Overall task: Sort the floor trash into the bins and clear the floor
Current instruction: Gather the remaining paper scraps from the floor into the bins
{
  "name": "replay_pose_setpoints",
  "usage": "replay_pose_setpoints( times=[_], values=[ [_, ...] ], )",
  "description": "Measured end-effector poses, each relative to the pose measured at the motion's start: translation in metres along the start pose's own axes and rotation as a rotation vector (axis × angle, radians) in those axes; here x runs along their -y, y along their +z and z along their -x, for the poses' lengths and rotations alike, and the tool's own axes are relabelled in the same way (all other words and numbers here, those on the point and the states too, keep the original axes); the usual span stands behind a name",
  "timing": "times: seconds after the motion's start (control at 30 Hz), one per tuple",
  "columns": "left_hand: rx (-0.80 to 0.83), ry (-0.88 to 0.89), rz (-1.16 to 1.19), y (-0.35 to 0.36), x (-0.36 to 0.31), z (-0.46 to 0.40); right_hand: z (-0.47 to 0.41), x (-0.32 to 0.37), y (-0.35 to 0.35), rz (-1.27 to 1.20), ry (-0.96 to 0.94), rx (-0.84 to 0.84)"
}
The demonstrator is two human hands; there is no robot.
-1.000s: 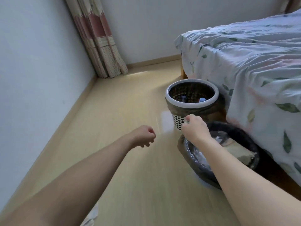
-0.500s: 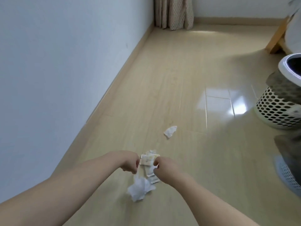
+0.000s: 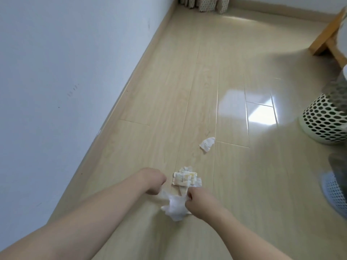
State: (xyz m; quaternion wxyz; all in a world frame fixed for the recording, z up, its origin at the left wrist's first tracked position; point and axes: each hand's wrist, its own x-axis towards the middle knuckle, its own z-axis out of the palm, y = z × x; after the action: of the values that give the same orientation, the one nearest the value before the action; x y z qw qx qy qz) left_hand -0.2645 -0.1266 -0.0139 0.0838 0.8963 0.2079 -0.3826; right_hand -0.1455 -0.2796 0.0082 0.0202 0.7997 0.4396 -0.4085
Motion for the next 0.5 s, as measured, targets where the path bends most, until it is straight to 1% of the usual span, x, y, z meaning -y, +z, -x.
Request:
replay_pose_setpoints(
  times=[0.13,0.2,0.27,0.37,0.5],
  values=[
    [0.021,-0.188,-0.009,-0.012,0.027,0.005,0.008,-0.009,-0.031,-0.145,0.035,-0.012],
    [-0.014,-0.253,0.042,-0.020,0.035,0.011,0.013,-0.016,-0.050,-0.164,0.046,-0.057],
    [-0.055,-0.289,0.147,-0.030,0.038,0.016,0.019,-0.026,-0.070,-0.160,0.045,-0.118],
    [-0.102,-0.277,0.412,-0.055,0.028,0.023,0.031,-0.046,-0.104,-0.194,0.057,-0.205],
    [-0.194,-0.173,0.726,-0.106,-0.007,0.031,0.053,-0.081,-0.154,-0.303,0.069,-0.291]
  ],
)
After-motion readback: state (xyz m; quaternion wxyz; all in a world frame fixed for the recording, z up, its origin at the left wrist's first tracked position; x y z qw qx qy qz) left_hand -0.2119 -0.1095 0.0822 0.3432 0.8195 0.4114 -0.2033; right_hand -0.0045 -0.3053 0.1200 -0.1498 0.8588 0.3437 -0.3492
